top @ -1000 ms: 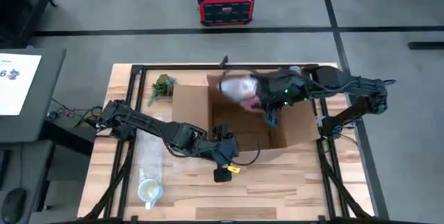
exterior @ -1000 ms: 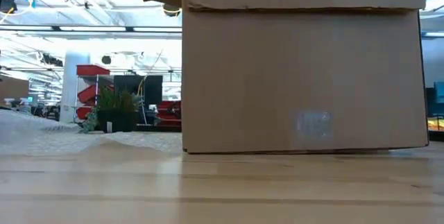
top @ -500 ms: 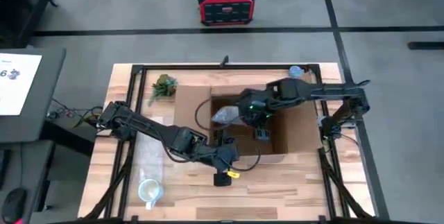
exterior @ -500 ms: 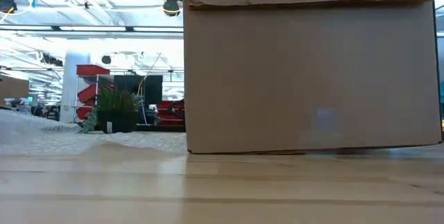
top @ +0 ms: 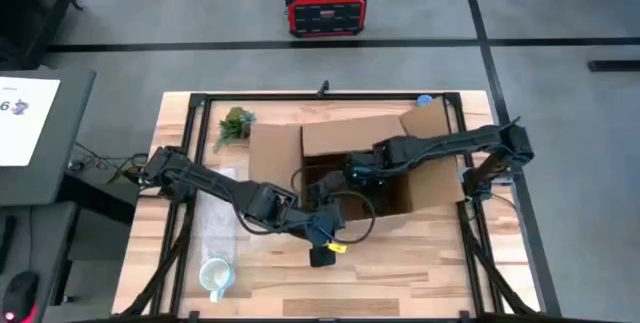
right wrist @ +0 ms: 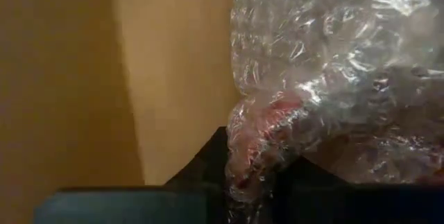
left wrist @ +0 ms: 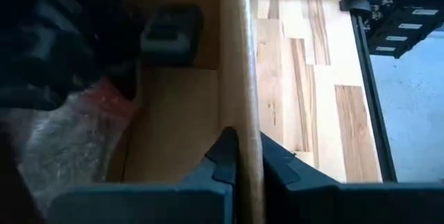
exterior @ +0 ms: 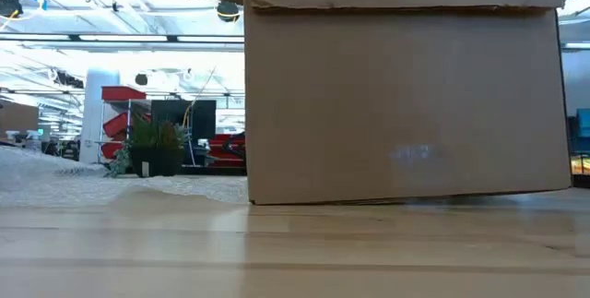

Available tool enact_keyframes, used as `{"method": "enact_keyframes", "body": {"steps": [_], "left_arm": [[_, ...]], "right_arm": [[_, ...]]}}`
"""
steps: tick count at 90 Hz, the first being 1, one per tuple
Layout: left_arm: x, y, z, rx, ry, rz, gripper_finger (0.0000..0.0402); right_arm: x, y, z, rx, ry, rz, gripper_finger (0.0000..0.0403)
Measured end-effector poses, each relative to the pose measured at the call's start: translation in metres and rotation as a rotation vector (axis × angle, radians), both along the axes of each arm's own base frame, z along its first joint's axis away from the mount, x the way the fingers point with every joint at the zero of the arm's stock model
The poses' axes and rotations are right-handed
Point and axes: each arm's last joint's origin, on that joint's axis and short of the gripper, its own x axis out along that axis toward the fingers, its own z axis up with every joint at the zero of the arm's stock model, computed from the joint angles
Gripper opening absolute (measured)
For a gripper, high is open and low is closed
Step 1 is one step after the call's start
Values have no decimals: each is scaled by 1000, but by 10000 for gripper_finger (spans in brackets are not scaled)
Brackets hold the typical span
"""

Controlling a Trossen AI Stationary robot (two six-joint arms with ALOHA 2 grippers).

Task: Wrap mug
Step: Put the wrapped red mug into the cardboard box

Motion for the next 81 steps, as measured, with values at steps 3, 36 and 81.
{"method": "enact_keyframes", "body": {"steps": [3, 36, 81], "left_arm": [[0, 0, 0, -1, 1, 1, 4], [0, -1, 0, 2, 1, -2, 4], [-1, -1, 0, 7, 1, 4, 4]], "right_arm": [[-1, -2, -4, -12, 9, -20, 29], [-6, -17, -23, -63, 17, -174, 48], [-1, -36, -22, -71, -43, -191, 109]]}}
